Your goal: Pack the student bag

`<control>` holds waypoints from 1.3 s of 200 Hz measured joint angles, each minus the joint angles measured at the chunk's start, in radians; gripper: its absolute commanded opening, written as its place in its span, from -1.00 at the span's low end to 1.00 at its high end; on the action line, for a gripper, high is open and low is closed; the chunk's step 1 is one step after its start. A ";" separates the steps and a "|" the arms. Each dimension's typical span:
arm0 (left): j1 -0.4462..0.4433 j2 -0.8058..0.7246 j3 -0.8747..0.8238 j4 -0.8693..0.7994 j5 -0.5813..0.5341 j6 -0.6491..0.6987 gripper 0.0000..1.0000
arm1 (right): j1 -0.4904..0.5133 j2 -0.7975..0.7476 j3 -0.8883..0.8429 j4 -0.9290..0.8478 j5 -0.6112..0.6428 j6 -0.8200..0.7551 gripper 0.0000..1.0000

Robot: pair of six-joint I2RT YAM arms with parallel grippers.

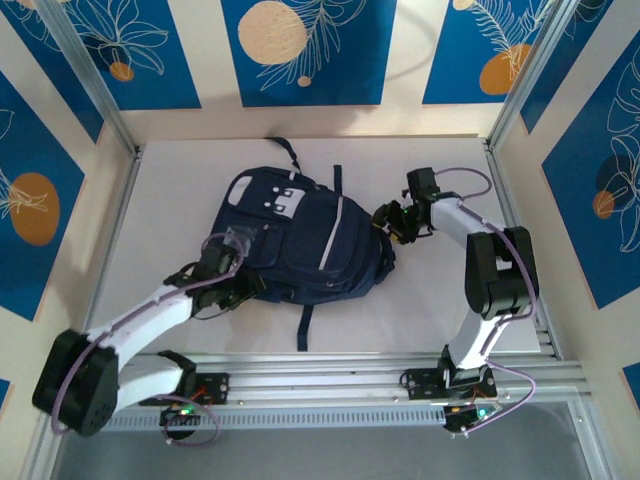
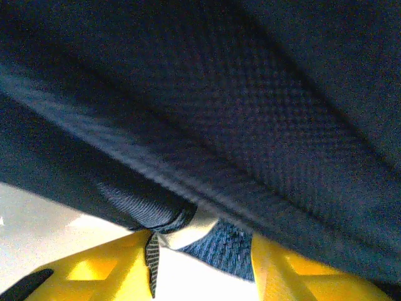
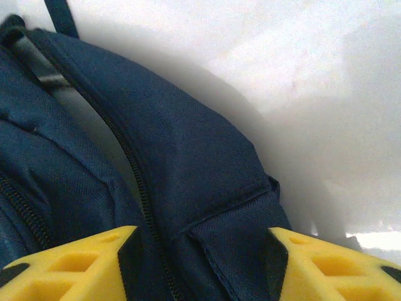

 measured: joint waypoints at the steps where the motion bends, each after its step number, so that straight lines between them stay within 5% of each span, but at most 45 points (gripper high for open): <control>1: 0.000 0.005 0.000 0.001 0.000 0.000 -0.14 | 0.001 -0.002 -0.002 0.000 0.001 0.000 0.09; 78: 0.007 0.359 0.336 -0.102 -0.089 0.060 -0.04 | 0.185 -0.276 -0.269 0.040 0.183 0.042 0.05; 147: 0.022 0.638 0.808 -0.218 -0.145 0.245 0.10 | 0.618 -0.408 -0.372 0.040 0.233 0.206 0.05; 179: 0.069 0.572 0.847 -0.253 -0.145 0.302 0.15 | 0.724 -0.251 -0.244 0.119 0.217 0.223 0.19; 208: 0.116 0.407 0.840 -0.308 -0.162 0.341 0.18 | 0.756 -0.215 -0.201 0.214 0.180 0.193 0.58; 226: 0.124 0.273 0.803 -0.317 -0.165 0.355 0.18 | 0.758 -0.280 -0.207 0.227 0.173 0.147 0.70; 260: 0.100 0.023 0.601 -0.302 -0.116 0.329 0.18 | 0.723 -0.603 -0.286 0.172 0.276 0.091 0.62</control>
